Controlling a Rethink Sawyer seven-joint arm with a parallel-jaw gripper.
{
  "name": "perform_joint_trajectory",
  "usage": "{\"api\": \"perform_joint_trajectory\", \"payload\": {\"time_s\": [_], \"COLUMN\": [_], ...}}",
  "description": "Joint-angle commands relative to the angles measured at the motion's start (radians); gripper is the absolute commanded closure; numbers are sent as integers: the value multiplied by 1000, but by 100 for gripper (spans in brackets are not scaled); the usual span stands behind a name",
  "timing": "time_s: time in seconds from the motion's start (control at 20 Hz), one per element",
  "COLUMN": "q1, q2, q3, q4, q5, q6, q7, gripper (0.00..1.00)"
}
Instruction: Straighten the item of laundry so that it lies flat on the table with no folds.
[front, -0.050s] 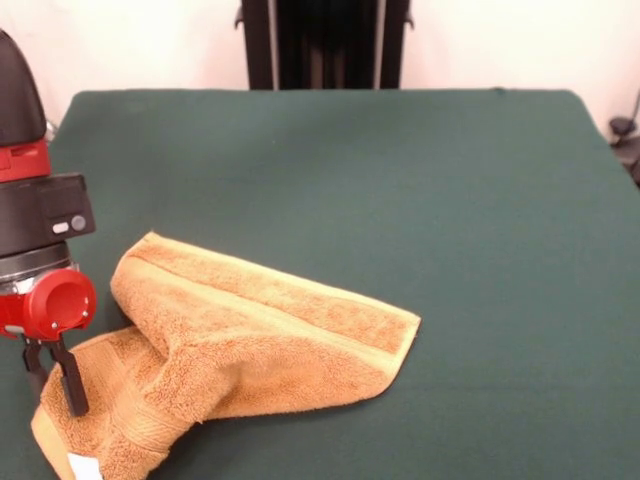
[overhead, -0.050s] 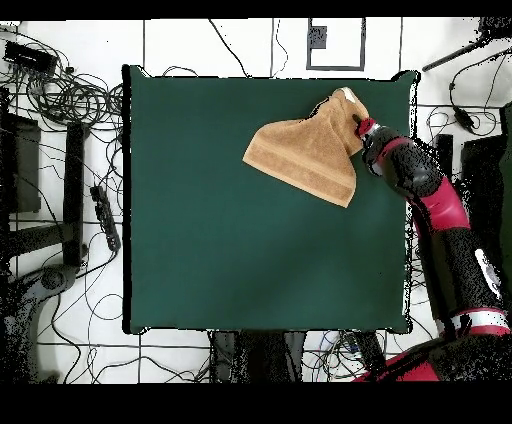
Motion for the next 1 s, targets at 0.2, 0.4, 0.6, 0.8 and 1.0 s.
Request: {"api": "perform_joint_trajectory", "payload": {"time_s": [0.2, 0.4, 0.6, 0.8, 1.0], "q1": [57, 54, 54, 55, 59], "q2": [63, 64, 66, 67, 67], "q3": [62, 66, 66, 65, 61], "q4": [89, 92, 87, 84, 78], "q5": [37, 36, 43, 47, 50], "q6": [185, 171, 184, 189, 205], "q7": [-17, -20, -27, -30, -36], "gripper": [0, 0, 0, 0, 0]}}
